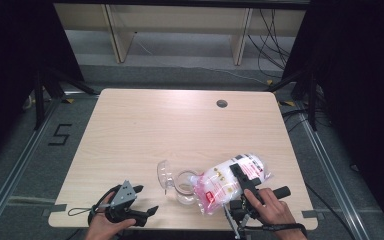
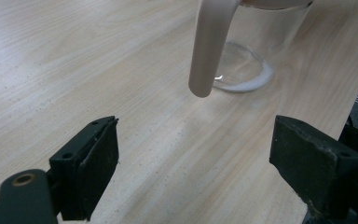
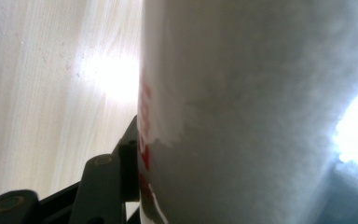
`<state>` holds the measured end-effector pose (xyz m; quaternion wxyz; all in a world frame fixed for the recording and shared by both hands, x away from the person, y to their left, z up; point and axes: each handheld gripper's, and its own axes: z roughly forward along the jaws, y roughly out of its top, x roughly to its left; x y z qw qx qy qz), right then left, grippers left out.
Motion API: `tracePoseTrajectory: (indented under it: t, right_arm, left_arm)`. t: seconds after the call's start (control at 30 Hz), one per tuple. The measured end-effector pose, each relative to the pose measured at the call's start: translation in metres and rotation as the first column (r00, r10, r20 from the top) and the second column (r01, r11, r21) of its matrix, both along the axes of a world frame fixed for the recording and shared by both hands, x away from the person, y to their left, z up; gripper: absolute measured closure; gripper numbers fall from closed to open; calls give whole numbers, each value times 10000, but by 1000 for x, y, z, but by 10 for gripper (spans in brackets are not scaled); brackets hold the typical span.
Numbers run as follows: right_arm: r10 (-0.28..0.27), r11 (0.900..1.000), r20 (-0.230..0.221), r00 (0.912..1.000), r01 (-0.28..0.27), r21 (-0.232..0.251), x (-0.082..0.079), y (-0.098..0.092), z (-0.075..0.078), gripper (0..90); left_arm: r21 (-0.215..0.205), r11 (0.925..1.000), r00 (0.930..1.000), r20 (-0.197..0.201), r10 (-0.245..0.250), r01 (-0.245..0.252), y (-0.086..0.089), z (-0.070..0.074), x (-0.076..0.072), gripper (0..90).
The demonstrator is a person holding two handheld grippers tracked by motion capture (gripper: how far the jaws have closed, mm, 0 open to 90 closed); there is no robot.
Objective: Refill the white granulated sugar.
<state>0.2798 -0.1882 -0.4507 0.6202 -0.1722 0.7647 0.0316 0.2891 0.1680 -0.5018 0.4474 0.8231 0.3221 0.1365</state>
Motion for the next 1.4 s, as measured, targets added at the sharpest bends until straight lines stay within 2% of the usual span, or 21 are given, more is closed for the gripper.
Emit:
tracePoseTrajectory:
  t: [0.07, 0.13, 0.2, 0.23, 0.27, 0.3, 0.33, 0.4, 0.43, 0.47, 0.53, 0.6, 0.73, 0.77, 0.8, 0.87, 1.1, 1.13, 1.23, 1.27, 1.4]
  right_arm:
    - [-16, 9999, -40, 10000, 16, 136, 0, -1, -2, 486]
    - [-80, 10000, -12, 10000, 80, 54, 0, 0, -3, 486]
    - [9, 10000, 101, 9999, -8, -37, -1, 1, -2, 487]
    - [354, 9993, 321, 9989, -349, -164, 1, 2, -1, 488]
    - [35, 9998, 89, 10000, -37, 216, 0, 1, -4, 488]
    - [130, 9998, 260, 9996, -126, -179, 0, 2, -1, 488]
    - [26, 9999, 170, 9999, -28, 148, -1, 1, -4, 489]
    - [98, 9996, 312, 9995, -90, -258, 0, 2, -1, 490]
    - [-21, 9998, 214, 9998, 17, 189, -1, 1, -3, 491]
    - [157, 9996, 339, 9993, -150, -231, 0, 2, 1, 491]
    - [455, 9986, 493, 9977, -440, -309, 1, 3, 4, 492]
    - [338, 9992, 388, 9987, -330, -212, 1, 2, 3, 493]
    - [240, 9993, 382, 9990, -229, -278, 1, 1, 2, 494]
    - [237, 9991, 451, 9987, -220, -371, 1, 2, 2, 494]
    - [344, 9978, 494, 9982, -315, -591, 1, 3, 4, 495]
    - [242, 9989, 436, 9988, -224, -420, 0, 2, 2, 495]
    - [176, 9992, 407, 9990, -161, -373, 0, 2, 1, 497]
    - [46, 9995, 311, 9995, -37, -298, -1, 1, -1, 497]
    - [249, 9981, 427, 9988, -224, -582, 0, 2, 0, 498]
    - [130, 9982, 304, 9995, -112, -581, 0, 2, -1, 498]
    - [176, 9975, 417, 9990, -147, -691, 0, 2, 0, 499]
  left_arm:
    - [26, 10000, 10000, 0, -94, 94, -1, 0, 0, 152]
    - [181, 9998, 9999, 25, -97, 97, -1, 0, 0, 152]
    - [52, 10000, 10000, 12, -73, 73, -2, -1, 0, 152]
    - [108, 9999, 10000, -8, -71, 71, -1, 0, -1, 152]
    - [44, 9999, 9999, 15, -143, 143, -1, 0, 0, 152]
    - [161, 9997, 9997, 104, -208, 206, 0, 0, 0, 152]
    - [151, 9997, 9997, 146, -217, 215, 0, 0, 1, 152]
    - [147, 9997, 9996, 150, -219, 217, 0, 1, 1, 152]
    - [149, 9996, 9997, 142, -222, 220, 0, 0, 1, 152]
    - [126, 9997, 9998, 92, -194, 193, 0, 0, 0, 152]
    - [23, 9999, 9999, -8, -114, 114, -1, 0, -1, 152]
    - [212, 9994, 9995, 159, -278, 274, 0, 0, 1, 152]
    - [200, 9995, 9995, 150, -265, 262, 0, 0, 1, 152]
    - [11, 9999, 9999, -26, -104, 104, -1, 0, -1, 152]
    - [8, 9999, 9999, -24, -112, 112, -1, 0, -1, 152]
    - [4, 9999, 9999, -13, -117, 117, -1, 0, -1, 152]
    - [5, 10000, 10000, 10, -62, 62, -1, 1, -1, 152]
    - [115, 9999, 9999, 19, -103, 103, 0, 1, 0, 152]
    - [5, 10000, 10000, -1, -24, 24, -1, 0, 0, 152]
    - [6, 10000, 10000, -17, -50, 50, -1, 0, 0, 152]
    - [64, 10000, 10000, 21, -77, 76, -1, 0, 0, 152]
